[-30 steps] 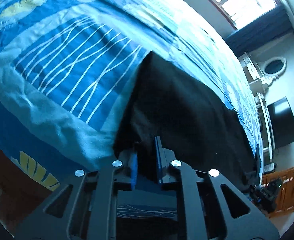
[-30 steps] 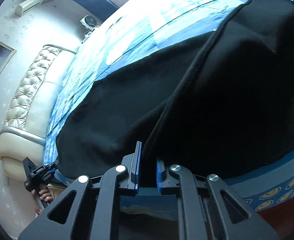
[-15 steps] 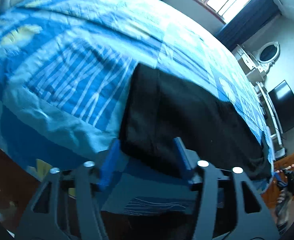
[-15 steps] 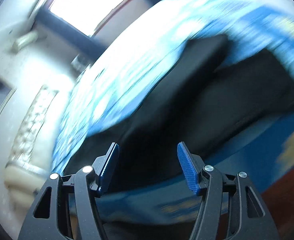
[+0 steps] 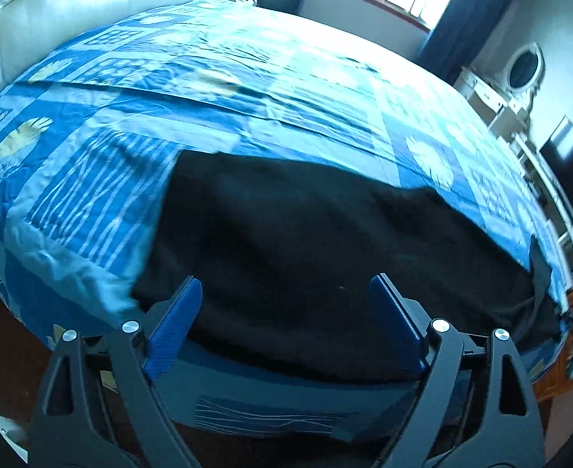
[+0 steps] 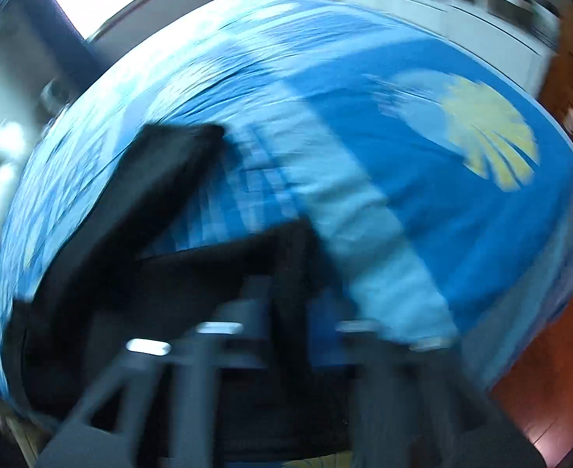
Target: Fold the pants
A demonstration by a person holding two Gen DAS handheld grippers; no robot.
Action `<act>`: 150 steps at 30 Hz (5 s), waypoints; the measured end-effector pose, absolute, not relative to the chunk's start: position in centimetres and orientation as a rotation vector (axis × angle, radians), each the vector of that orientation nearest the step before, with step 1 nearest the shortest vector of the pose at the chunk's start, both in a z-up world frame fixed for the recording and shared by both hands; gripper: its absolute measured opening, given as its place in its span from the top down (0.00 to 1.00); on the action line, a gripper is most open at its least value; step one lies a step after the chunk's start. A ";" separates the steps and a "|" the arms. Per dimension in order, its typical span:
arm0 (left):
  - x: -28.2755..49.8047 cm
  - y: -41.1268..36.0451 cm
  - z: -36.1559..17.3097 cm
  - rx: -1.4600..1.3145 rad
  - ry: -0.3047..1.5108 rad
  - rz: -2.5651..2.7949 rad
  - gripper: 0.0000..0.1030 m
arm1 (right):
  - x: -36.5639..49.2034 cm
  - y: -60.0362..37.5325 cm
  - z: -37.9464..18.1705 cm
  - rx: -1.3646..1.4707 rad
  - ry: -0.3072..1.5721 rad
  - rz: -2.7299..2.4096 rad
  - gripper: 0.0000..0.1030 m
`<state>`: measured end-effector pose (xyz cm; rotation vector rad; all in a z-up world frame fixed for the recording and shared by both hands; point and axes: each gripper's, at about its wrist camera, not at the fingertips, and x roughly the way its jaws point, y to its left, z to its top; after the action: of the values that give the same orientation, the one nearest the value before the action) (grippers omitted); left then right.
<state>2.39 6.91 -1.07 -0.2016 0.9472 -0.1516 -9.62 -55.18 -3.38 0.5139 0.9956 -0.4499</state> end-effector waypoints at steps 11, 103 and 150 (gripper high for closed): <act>3.6 2.5 -4.0 -0.179 1.008 -0.154 0.15 | -9.7 -61.0 -5.6 0.556 0.952 -0.490 0.77; 1.7 1.7 -1.4 -0.120 0.913 -0.251 0.10 | -15.1 -52.2 1.9 0.857 0.560 -0.442 0.63; 3.8 0.8 -5.8 -0.024 1.013 -0.254 0.03 | 24.1 -14.5 -5.7 0.265 1.226 0.534 0.86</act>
<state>3.78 0.79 -5.79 -0.0244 1.0130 -0.2541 24.08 -14.45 -5.73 0.2651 1.2256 0.5339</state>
